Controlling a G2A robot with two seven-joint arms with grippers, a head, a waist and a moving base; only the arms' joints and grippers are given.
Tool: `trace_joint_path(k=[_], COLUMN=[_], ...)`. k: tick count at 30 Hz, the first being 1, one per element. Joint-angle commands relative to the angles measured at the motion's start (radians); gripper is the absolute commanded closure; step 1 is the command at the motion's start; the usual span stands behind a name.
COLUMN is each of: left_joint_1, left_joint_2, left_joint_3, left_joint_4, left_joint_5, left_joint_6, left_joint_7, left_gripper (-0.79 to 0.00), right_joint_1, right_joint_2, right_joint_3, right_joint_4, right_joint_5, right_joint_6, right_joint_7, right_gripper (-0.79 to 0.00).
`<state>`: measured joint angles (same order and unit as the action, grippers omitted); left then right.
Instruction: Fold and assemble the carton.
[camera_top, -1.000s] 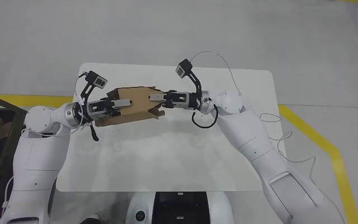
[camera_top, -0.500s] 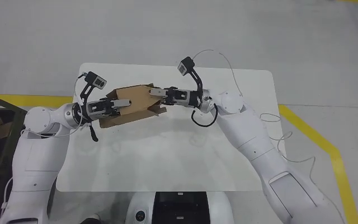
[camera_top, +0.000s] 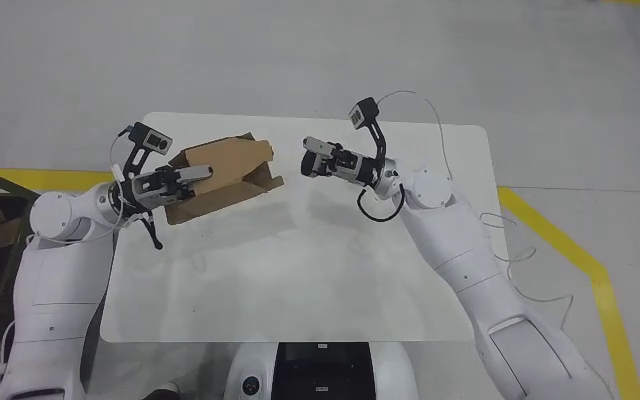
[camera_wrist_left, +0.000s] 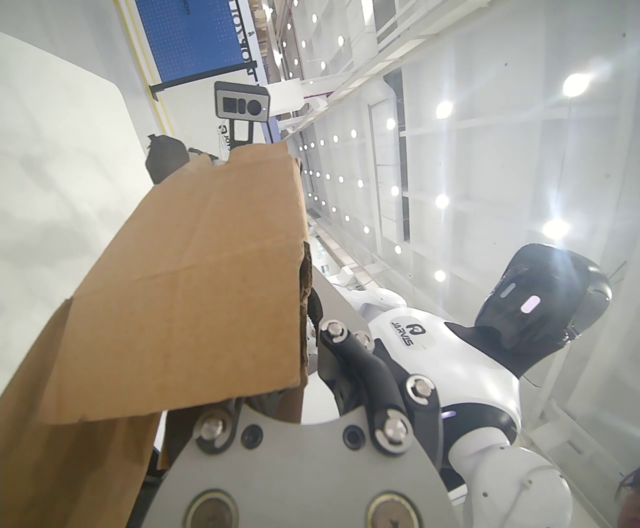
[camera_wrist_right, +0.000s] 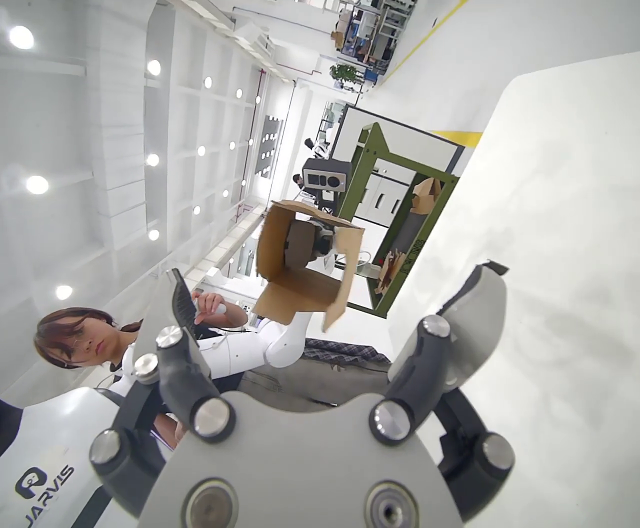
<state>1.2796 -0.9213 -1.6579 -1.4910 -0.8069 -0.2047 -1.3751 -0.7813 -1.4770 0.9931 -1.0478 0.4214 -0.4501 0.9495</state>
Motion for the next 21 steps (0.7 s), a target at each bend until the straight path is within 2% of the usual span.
trace_joint_path(k=[1,6,21], left_joint_1=[-0.001,-0.01,-0.027], left_joint_2=[0.0,-0.002,-0.004], left_joint_3=[0.002,0.017,0.043], left_joint_4=[-0.003,0.001,0.002], left_joint_5=[-0.004,-0.003,-0.012], left_joint_6=[0.001,0.005,0.02], left_joint_7=[-0.001,0.0,-0.015], left_gripper=[0.0,0.0,0.0], right_joint_1=[-0.006,-0.02,0.002], right_joint_2=[-0.003,-0.02,-0.052], right_joint_3=[-0.008,-0.039,-0.108], right_joint_4=[-0.01,-0.071,-0.091], right_joint_5=[0.02,0.15,0.25], right_joint_6=[0.001,-0.012,-0.023], right_joint_7=[0.005,0.054,0.116], right_gripper=[-0.785,-0.785,-0.785])
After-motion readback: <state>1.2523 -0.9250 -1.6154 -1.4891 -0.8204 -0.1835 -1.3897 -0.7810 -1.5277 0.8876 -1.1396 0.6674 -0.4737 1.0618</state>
